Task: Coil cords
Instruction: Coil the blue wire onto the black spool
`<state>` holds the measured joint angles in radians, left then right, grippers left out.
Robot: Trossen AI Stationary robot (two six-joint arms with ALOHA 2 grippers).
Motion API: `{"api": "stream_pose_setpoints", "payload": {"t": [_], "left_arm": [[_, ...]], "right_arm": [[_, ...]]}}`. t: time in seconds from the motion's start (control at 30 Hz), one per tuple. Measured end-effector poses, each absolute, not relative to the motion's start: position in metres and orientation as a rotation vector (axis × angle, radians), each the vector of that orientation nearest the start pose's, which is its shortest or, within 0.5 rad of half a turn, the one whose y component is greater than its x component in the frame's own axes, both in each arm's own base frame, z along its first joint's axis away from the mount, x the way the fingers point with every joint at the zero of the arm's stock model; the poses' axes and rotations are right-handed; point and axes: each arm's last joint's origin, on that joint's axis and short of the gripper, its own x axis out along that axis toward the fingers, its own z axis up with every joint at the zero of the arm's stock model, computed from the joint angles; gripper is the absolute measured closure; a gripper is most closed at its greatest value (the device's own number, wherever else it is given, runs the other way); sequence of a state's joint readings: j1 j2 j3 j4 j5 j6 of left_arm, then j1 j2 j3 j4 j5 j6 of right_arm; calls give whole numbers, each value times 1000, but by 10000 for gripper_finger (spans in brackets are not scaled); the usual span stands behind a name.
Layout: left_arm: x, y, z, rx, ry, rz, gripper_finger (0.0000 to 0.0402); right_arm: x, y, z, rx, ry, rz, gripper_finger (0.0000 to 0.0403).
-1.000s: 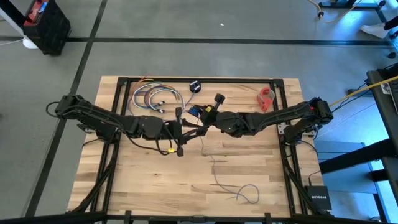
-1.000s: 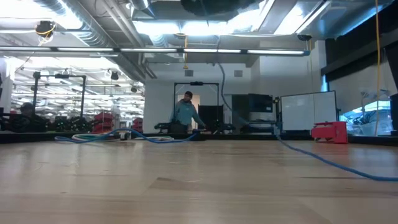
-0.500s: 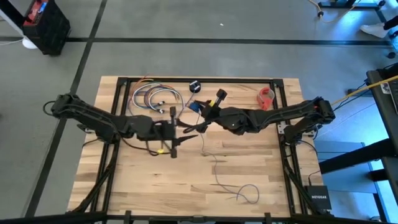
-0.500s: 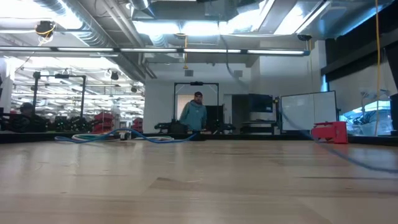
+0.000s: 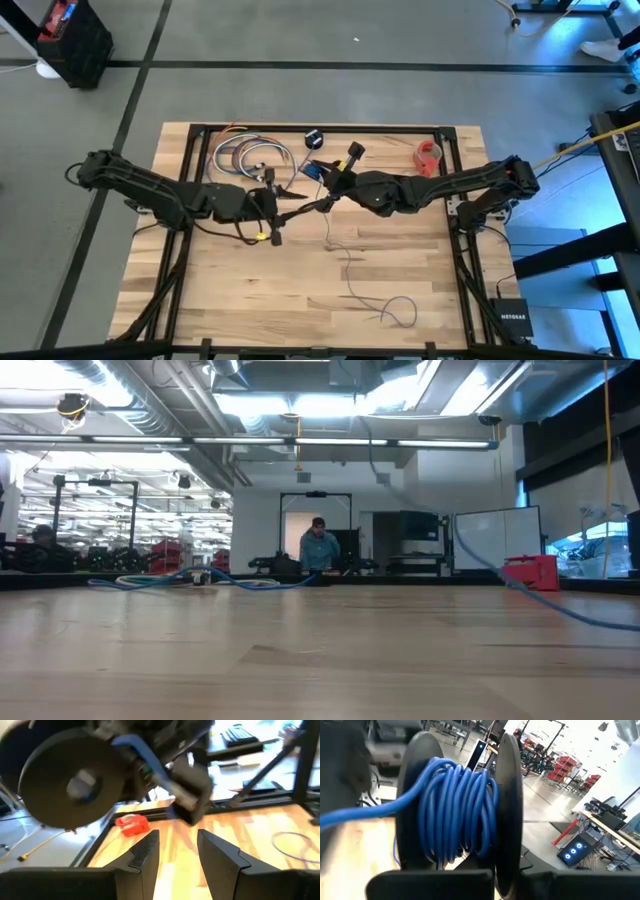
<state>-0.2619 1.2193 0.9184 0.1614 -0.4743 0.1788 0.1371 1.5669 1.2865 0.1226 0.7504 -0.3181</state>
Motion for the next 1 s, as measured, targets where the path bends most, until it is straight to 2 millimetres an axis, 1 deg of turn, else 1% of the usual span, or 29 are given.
{"api": "stream_pose_setpoints", "payload": {"t": [0.07, 0.17, 0.3, 0.47, 0.53, 0.63, 0.8, 1.0], "left_arm": [[269, -54, 318, 221, 130, 219, 274], [269, -48, 315, 174, 122, 233, 274], [276, -45, 308, 119, 143, 115, 274], [287, -37, 296, 91, 175, 123, 274], [292, -35, 293, 72, 168, 91, 274], [296, -34, 292, 45, 146, 26, 274], [301, -28, 289, 26, 143, 37, 274], [313, -31, 280, 18, 113, -6, 274]], "right_arm": [[356, 29, 347, -373, 231, -580, 398], [354, 29, 349, -368, 219, -569, 398], [355, 30, 350, -361, 205, -554, 398], [355, 30, 350, -360, 205, -553, 398], [354, 30, 350, -361, 206, -552, 398], [354, 30, 350, -361, 205, -553, 398], [354, 30, 350, -362, 207, -553, 398], [354, 30, 350, -363, 208, -552, 398]]}}
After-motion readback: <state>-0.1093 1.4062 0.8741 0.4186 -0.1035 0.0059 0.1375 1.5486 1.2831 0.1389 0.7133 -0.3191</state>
